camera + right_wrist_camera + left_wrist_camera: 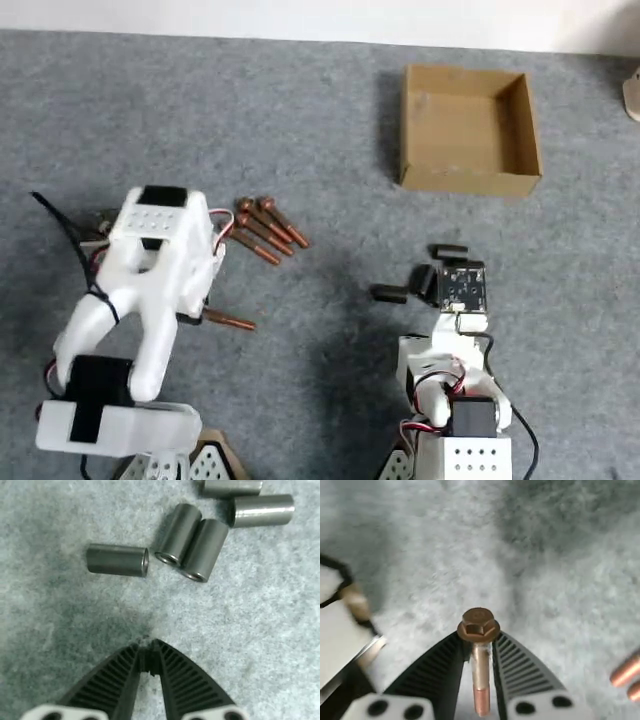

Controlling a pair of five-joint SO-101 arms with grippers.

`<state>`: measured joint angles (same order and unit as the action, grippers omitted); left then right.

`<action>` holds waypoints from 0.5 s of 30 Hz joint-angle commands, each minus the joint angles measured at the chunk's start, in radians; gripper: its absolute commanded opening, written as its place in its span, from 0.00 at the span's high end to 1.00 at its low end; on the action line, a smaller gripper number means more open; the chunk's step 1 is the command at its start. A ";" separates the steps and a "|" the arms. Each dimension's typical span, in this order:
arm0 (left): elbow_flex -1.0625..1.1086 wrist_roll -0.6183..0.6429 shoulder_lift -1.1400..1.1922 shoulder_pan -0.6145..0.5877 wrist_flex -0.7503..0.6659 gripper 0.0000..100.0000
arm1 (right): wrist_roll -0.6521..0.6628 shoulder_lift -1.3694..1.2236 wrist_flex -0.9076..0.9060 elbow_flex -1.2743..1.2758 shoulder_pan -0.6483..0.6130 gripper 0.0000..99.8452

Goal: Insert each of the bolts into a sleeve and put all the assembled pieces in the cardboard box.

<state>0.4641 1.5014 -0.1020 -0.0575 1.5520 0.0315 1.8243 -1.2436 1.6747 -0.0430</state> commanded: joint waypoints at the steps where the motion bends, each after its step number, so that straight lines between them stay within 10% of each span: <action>1: -0.110 0.003 -0.056 -0.084 0.180 1.00 | 0.009 0.013 0.002 0.145 -0.008 0.99; 9: -0.053 0.003 0.035 -0.102 0.152 1.00 | 0.018 0.012 0.309 0.145 0.016 0.99; 15: -0.053 0.003 0.104 -0.096 0.143 1.00 | 0.489 0.005 0.579 0.145 0.018 0.99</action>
<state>0.4242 1.5014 -0.0023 -0.1588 1.6932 0.2754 1.8243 -0.7541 1.6747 -0.0322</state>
